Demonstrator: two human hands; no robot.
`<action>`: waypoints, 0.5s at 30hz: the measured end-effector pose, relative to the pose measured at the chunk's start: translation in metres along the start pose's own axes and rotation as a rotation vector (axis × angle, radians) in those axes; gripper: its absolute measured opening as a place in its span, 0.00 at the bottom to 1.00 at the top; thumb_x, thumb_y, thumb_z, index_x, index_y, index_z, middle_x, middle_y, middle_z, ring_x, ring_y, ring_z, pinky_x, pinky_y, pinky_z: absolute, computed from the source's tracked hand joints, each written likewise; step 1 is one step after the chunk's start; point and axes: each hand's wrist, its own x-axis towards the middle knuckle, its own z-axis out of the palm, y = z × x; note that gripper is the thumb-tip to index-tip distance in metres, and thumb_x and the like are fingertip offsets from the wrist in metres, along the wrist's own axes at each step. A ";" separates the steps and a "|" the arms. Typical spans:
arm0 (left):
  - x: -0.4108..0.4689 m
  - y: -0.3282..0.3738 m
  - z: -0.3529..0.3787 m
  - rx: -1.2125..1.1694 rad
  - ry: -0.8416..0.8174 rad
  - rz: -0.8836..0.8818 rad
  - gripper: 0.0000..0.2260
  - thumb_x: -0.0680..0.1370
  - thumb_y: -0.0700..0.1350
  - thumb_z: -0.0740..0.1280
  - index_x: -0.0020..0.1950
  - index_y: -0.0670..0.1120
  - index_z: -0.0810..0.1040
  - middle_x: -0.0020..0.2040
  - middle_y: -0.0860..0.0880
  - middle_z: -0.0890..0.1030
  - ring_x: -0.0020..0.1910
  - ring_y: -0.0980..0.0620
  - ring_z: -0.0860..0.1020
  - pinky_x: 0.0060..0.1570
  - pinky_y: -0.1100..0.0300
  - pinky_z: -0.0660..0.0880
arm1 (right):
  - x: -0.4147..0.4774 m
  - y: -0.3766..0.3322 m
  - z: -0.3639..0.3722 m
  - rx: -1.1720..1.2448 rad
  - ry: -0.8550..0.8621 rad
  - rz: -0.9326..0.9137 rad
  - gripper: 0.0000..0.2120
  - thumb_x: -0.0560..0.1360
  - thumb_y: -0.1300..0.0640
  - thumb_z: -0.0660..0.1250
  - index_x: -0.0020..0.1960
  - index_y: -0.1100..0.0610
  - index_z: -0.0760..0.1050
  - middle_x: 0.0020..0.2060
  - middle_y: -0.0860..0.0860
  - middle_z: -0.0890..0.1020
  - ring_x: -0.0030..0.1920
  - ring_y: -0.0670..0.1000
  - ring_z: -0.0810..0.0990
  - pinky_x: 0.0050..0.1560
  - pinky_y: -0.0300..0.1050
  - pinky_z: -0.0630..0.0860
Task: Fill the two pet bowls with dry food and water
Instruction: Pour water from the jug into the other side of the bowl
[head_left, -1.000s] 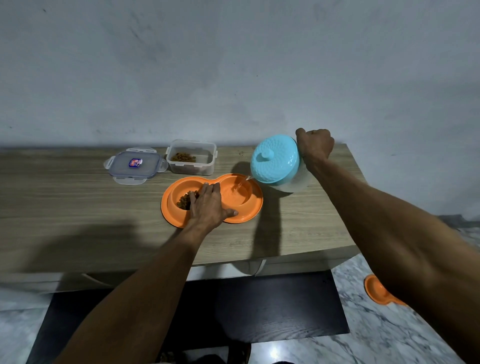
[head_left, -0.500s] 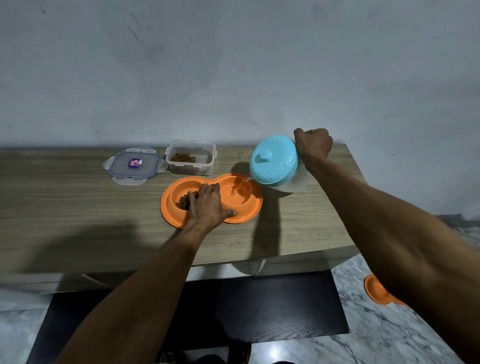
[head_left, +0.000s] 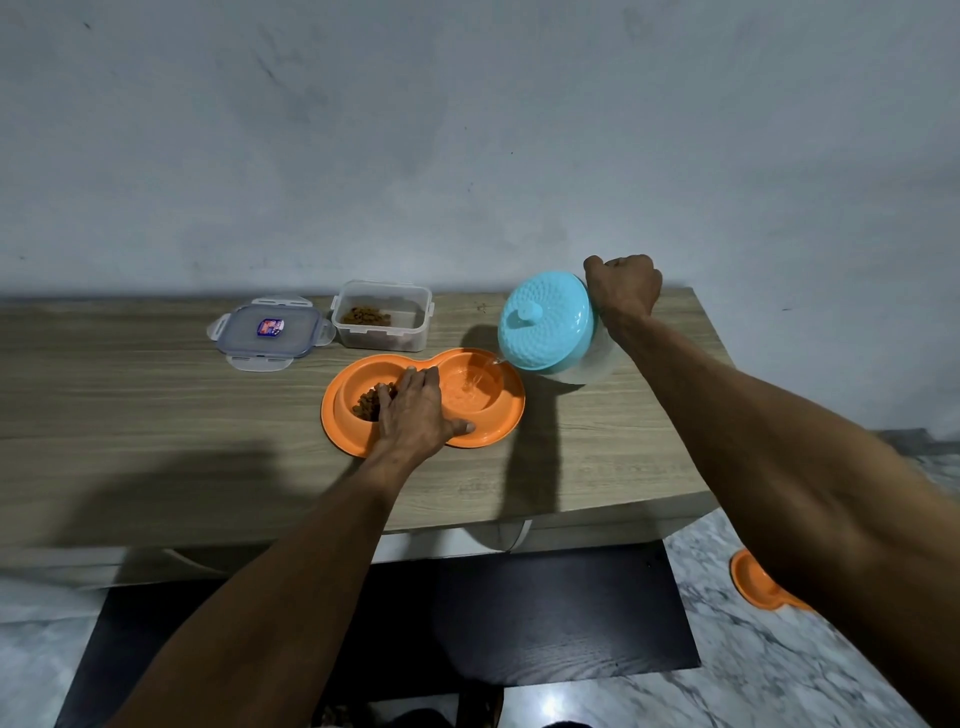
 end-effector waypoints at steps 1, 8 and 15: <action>0.000 0.000 0.000 -0.002 -0.002 -0.001 0.44 0.71 0.61 0.72 0.79 0.43 0.56 0.78 0.43 0.61 0.80 0.43 0.53 0.76 0.36 0.49 | 0.000 0.000 0.000 0.002 -0.001 0.000 0.20 0.71 0.55 0.63 0.23 0.59 0.63 0.21 0.53 0.66 0.32 0.55 0.66 0.40 0.45 0.65; 0.000 0.000 0.001 0.000 -0.002 -0.003 0.45 0.71 0.62 0.72 0.79 0.43 0.56 0.79 0.43 0.61 0.80 0.44 0.53 0.76 0.36 0.49 | -0.001 -0.002 0.001 0.020 -0.007 0.006 0.19 0.71 0.56 0.64 0.24 0.59 0.64 0.21 0.52 0.66 0.28 0.51 0.63 0.38 0.44 0.66; 0.000 -0.001 0.001 -0.006 0.006 0.001 0.44 0.71 0.62 0.72 0.79 0.44 0.57 0.78 0.43 0.63 0.79 0.43 0.54 0.75 0.35 0.50 | 0.001 -0.003 0.002 0.028 -0.009 0.006 0.20 0.71 0.55 0.64 0.24 0.59 0.64 0.21 0.51 0.66 0.27 0.50 0.63 0.39 0.46 0.67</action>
